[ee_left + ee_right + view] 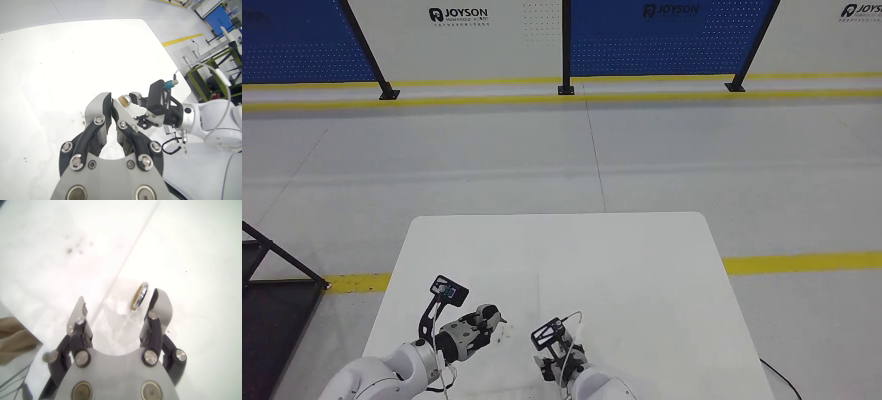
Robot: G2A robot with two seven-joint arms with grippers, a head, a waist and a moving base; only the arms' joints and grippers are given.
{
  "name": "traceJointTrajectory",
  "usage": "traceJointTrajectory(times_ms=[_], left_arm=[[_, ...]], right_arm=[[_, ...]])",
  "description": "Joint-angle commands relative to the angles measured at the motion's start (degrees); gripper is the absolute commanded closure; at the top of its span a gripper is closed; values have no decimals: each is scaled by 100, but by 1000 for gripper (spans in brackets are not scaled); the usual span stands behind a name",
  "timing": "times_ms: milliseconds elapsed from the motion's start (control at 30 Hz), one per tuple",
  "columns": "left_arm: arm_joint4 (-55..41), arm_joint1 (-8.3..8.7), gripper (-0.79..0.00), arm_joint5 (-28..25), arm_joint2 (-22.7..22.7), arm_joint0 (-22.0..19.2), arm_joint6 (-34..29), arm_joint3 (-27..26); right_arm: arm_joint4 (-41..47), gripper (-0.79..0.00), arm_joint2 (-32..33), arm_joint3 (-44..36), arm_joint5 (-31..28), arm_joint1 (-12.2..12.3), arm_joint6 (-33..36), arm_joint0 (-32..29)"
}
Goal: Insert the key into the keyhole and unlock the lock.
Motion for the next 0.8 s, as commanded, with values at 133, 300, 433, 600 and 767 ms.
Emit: traceJointTrajectory(times_ms=[133, 300, 433, 600, 767], left_arm=[[0, 0, 0, 0, 0, 0, 0, 0], [0, 0, 0, 0, 0, 0, 0, 0], [0, 0, 0, 0, 0, 0, 0, 0], [0, 0, 0, 0, 0, 0, 0, 0], [0, 0, 0, 0, 0, 0, 0, 0]], right_arm=[[-4, -305, -178, 313, 407, -85, -33, 238], [-117, -277, -337, 461, 818, -127, -12, 401], [-135, -120, -470, 564, 1078, -157, 63, 539], [-64, 0, -608, 607, 1229, -169, 50, 667], [27, 0, -648, 501, 1283, -124, -162, 679]])
